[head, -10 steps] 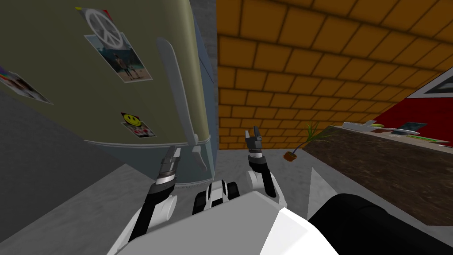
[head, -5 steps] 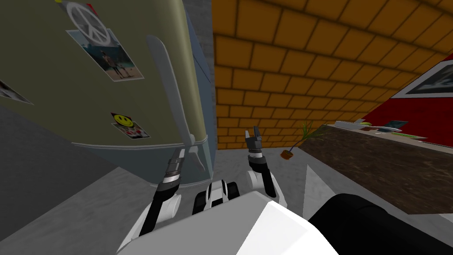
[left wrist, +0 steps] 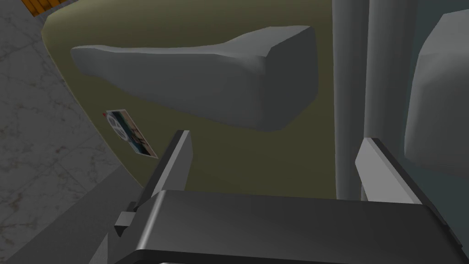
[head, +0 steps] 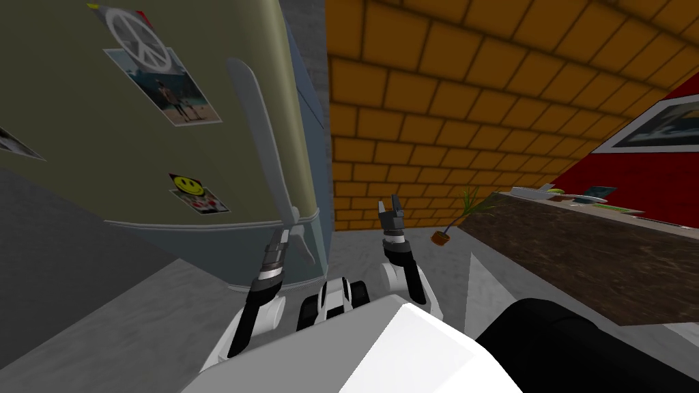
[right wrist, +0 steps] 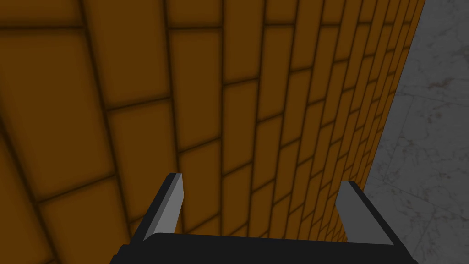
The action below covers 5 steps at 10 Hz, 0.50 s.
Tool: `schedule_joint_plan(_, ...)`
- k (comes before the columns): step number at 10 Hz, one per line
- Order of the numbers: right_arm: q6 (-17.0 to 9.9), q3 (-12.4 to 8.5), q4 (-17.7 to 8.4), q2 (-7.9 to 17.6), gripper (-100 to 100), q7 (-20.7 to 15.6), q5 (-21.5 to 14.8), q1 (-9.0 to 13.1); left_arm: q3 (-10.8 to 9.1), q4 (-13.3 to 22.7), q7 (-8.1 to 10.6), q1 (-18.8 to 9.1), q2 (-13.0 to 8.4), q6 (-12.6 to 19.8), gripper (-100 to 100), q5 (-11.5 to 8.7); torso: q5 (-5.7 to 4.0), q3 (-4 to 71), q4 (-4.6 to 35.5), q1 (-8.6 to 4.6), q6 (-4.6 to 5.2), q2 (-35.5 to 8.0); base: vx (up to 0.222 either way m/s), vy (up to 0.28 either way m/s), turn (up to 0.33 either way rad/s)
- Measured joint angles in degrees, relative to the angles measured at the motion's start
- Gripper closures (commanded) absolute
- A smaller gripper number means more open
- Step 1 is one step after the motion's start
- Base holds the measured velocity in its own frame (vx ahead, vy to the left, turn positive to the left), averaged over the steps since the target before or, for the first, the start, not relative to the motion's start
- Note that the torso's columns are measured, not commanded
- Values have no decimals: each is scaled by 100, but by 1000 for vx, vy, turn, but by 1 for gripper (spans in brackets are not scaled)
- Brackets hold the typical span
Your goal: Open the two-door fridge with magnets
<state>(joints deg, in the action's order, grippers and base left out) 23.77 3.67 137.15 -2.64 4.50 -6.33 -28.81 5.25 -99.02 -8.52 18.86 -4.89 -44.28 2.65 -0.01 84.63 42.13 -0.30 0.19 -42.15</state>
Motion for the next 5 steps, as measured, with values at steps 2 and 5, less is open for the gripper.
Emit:
schedule_joint_plan(2,0,0,0,0,0,0,0,-1,-17,-217,19,-21,-16,220,-100,-18,0,2,10,22,-17,0,42,-4,3)
schedule_joint_plan(5,0,0,0,0,0,0,0,0,-30,-403,30,-66,-17,455,100,-31,4,-3,11,34,-14,-6,9,1,-1)
